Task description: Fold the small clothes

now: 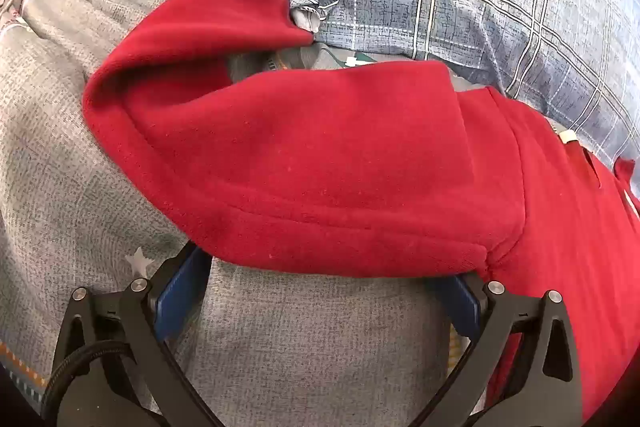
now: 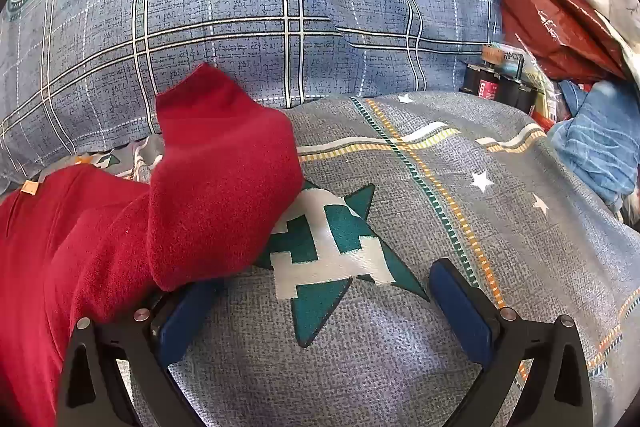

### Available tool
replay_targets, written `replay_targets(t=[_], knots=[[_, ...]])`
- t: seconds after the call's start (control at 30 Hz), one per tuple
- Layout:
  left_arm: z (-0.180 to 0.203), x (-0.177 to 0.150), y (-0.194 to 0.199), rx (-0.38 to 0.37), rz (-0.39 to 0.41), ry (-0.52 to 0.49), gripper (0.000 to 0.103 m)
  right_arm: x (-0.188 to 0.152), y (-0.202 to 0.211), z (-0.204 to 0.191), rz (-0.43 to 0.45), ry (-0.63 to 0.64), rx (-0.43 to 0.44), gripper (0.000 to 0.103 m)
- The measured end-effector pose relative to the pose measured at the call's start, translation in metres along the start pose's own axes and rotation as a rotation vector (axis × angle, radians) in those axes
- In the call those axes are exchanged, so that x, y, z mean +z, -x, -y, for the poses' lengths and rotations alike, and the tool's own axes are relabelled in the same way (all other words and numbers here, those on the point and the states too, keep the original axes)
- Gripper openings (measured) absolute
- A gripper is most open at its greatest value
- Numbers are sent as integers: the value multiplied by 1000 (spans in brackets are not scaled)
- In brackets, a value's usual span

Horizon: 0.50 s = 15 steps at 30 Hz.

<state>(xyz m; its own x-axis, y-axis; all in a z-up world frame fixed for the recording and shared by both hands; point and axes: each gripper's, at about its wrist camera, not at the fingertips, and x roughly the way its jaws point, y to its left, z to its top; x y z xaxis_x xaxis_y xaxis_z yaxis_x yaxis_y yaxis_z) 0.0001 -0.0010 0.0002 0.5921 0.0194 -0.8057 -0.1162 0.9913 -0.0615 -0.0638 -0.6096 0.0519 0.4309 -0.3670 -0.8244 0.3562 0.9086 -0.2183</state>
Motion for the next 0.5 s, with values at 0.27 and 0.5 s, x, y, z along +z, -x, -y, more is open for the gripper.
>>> replay_targets(t=[0.27, 0.5], knots=[[0, 0, 0, -8, 1, 6, 102, 0, 0, 0, 0, 0, 0, 103], [3, 0, 2, 16, -21, 13, 102, 0, 0, 0, 1, -1, 0, 103]])
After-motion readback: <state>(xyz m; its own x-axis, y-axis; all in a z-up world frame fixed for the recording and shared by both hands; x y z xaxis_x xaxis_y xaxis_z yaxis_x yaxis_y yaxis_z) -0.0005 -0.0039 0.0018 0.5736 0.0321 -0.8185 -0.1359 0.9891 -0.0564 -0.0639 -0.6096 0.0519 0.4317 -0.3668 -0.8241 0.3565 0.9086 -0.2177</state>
